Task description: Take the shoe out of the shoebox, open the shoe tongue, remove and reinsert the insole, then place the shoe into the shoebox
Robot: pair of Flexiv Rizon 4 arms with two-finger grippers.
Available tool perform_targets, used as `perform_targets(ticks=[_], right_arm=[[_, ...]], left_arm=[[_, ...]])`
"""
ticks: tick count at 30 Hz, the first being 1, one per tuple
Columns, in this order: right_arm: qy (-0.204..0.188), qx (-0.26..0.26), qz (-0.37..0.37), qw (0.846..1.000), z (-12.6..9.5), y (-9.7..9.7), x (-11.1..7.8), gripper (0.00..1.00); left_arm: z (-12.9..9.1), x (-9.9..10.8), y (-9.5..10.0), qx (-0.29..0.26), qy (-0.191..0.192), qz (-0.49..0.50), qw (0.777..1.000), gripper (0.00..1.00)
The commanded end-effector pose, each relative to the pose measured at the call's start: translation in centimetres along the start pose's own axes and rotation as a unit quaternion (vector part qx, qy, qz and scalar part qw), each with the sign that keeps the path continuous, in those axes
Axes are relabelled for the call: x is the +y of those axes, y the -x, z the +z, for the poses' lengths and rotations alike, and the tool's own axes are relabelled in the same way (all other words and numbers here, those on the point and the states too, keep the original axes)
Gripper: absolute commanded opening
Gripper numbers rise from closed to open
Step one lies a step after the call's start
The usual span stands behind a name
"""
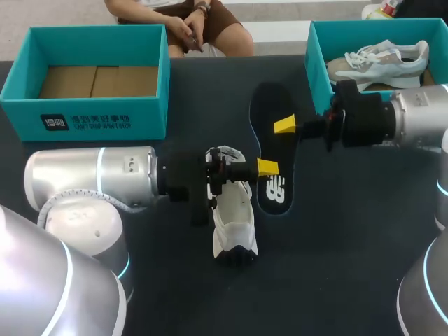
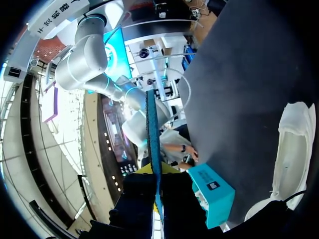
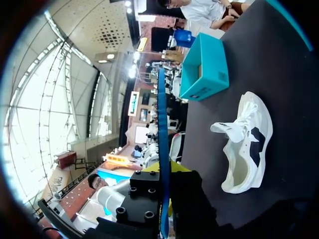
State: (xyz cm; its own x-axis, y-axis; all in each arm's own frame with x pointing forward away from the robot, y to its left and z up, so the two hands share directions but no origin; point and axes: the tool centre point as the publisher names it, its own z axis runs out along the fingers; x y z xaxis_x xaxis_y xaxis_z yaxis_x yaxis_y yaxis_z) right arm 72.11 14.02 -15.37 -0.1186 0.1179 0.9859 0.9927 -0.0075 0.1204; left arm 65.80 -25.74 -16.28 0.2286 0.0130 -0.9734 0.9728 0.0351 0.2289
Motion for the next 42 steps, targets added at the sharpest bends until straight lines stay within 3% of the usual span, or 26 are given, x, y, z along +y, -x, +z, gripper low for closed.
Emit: perform_targets(ticks=[1,17,42], right_arm=[[-0.006,-0.003,0.002,1.0,0.3,0.1,0.5,0.0],[0.002,-0.001,0.007,1.0,-0.3,0.8,0.5,0.0],[-0.003,0.007,0.044,0.999,-0.3,1.6,0.5,0.0]], left_arm=[[-0.5,0.0,0.2,0.009,0.004,0.0,1.0,1.0],[-3.9,0.7,-0.2,0.034,-0.006,-0.007,0.999,1.0],[-5.1,2.6,1.1,0.041,0.015,-0.006,0.999,1.0]])
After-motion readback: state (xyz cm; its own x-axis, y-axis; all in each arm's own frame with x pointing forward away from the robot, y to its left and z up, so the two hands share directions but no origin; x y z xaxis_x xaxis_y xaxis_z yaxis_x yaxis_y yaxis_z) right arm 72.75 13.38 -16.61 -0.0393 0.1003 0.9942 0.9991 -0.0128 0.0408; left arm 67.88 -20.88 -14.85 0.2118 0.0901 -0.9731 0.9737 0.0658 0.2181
